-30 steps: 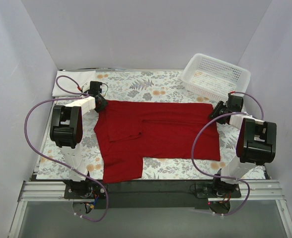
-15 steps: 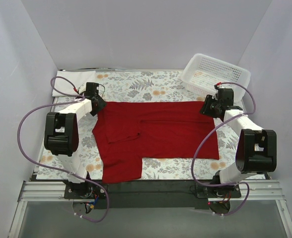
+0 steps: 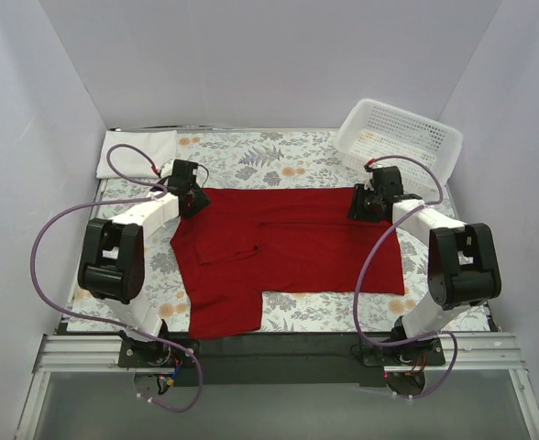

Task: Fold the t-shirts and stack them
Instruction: Fold the tshirt

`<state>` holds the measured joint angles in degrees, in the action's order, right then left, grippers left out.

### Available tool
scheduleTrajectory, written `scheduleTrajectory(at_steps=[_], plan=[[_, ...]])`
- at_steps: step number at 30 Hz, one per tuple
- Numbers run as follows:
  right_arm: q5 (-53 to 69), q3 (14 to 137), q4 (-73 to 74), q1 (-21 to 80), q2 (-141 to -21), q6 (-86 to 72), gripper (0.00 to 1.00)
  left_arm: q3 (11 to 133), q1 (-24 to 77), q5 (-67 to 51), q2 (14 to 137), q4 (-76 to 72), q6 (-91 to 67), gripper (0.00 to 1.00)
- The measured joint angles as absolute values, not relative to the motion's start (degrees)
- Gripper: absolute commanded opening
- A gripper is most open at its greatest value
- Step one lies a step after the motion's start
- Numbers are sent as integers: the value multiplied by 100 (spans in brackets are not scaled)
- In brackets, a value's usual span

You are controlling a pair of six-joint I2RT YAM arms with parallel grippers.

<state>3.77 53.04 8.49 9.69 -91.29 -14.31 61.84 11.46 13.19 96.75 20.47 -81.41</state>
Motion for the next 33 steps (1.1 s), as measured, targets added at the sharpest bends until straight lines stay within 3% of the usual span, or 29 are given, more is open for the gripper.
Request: scheduleTrajectory(at_steps=[16,21,28,33], plan=[[-5,6573,585,998,-10770,-1199,45,7599,1199,1833,11454,1992,-7835,37],[-51,6864,620,1020,-10965,-1146,46,8020,1135,1846,11734,1999,-7767,47],[86,6829,805,1020,-10621,-1149,48,7787,1094,1734,11345,2147,-7846,57],[255,6357,961,1044,-9627,-1216,48,6928,1076,1756,9931,2403,-7883,65]])
